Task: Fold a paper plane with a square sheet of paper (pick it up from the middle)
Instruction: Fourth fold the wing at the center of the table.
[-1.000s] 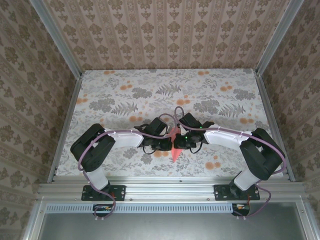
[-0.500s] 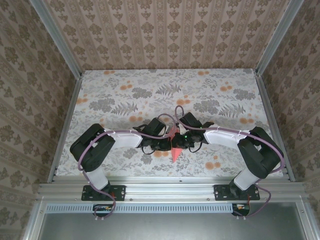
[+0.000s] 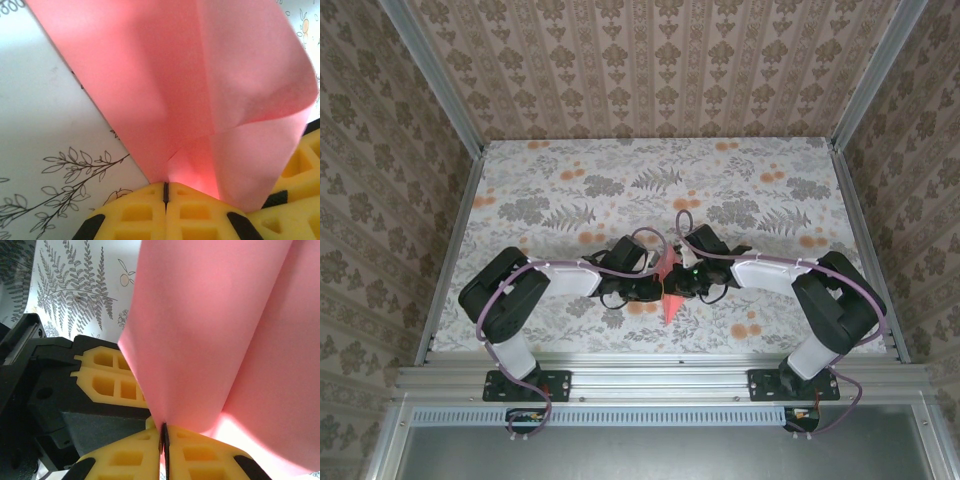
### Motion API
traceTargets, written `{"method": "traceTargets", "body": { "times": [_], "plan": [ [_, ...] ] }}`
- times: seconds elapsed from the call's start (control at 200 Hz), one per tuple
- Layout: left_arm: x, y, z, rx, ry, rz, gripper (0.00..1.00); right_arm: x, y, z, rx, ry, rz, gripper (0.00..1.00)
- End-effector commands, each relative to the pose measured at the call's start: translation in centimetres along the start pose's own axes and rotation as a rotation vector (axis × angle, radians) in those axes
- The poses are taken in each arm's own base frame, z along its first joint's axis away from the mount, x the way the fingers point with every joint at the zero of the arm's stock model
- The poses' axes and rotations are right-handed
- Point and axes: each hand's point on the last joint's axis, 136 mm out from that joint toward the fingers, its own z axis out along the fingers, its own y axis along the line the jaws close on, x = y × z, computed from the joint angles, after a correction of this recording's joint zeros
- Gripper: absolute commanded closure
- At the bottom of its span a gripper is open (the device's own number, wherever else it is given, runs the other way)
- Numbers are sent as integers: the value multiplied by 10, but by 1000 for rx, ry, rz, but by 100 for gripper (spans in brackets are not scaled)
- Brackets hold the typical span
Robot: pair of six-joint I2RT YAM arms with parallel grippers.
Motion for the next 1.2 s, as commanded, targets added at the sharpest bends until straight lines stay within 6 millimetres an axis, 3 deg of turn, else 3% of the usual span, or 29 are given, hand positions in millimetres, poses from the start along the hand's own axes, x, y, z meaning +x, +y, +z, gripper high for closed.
{"method": "traceTargets", "body": {
  "times": [0.0, 0.505, 1.195],
  "plan": [
    [17, 30, 9, -92, 36, -28, 96, -1, -16, 13, 0, -6, 60, 87],
    [14, 35, 6, -67, 23, -49, 100, 3, -35, 11, 25, -7, 92, 88],
    [6, 29, 6, 7, -11, -69, 100, -2, -19, 17, -30, 3, 68, 86]
  ]
}}
